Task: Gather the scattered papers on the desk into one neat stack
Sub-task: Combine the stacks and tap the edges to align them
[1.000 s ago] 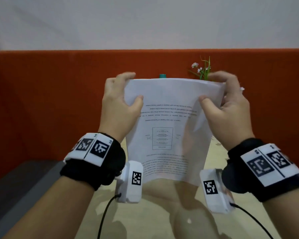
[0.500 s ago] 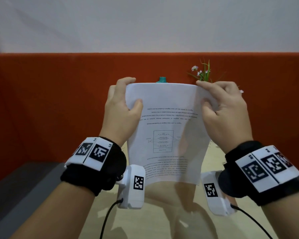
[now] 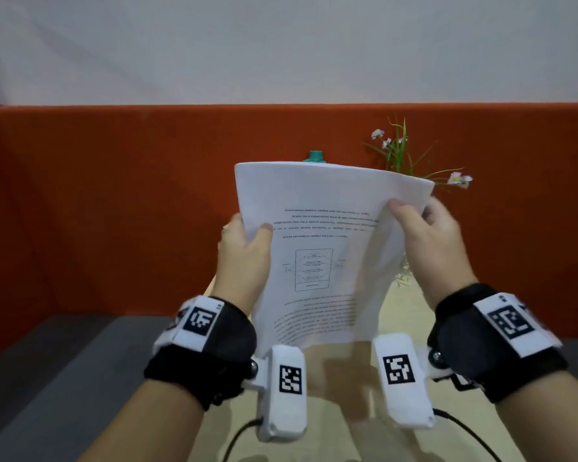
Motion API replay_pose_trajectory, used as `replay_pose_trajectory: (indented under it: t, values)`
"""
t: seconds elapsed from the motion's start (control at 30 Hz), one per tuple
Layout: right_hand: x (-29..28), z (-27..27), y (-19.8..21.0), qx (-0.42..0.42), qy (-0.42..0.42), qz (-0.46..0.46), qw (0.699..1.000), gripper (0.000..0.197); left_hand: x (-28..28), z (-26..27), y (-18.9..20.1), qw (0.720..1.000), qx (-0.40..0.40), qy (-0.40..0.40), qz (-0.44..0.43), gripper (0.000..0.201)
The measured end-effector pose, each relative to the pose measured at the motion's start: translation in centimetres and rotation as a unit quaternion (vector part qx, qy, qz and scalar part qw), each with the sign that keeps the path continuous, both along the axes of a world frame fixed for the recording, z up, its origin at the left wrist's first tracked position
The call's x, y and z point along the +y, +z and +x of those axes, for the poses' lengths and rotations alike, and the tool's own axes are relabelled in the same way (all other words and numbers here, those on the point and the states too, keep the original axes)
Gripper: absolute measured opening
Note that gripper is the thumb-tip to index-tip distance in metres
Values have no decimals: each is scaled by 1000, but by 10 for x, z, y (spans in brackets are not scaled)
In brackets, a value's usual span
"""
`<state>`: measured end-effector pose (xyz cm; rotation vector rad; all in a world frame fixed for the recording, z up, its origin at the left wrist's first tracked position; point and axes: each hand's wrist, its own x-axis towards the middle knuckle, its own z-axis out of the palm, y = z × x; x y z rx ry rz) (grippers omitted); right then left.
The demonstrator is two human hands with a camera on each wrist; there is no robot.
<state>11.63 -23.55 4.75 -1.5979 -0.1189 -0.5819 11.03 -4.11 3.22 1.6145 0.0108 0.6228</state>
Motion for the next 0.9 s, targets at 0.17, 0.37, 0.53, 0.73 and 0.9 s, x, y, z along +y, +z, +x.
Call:
replay_pose_trajectory:
  t: [0.17,0.37,0.53,0.73,0.9]
  values:
    - [9,-2,-2,-38,43,6,998,10,-7,-1,0,1000,-6,7,7,12]
    - [5,-4,-7,-51,7,21,998,4,0,-6,-14,999,1,36,7,17]
    - [7,-6,-13,-43,23,32,998,15,1,-3,-23,999,14,29,-9,31]
    - [7,-7,-25,-11,-9,-9,1000,6,-1,-7,-36,999,47,-7,10,23]
    - [-12,-26,36,-172,-238,-303,907,78,12,-3,0,981,-43,-11,189,18]
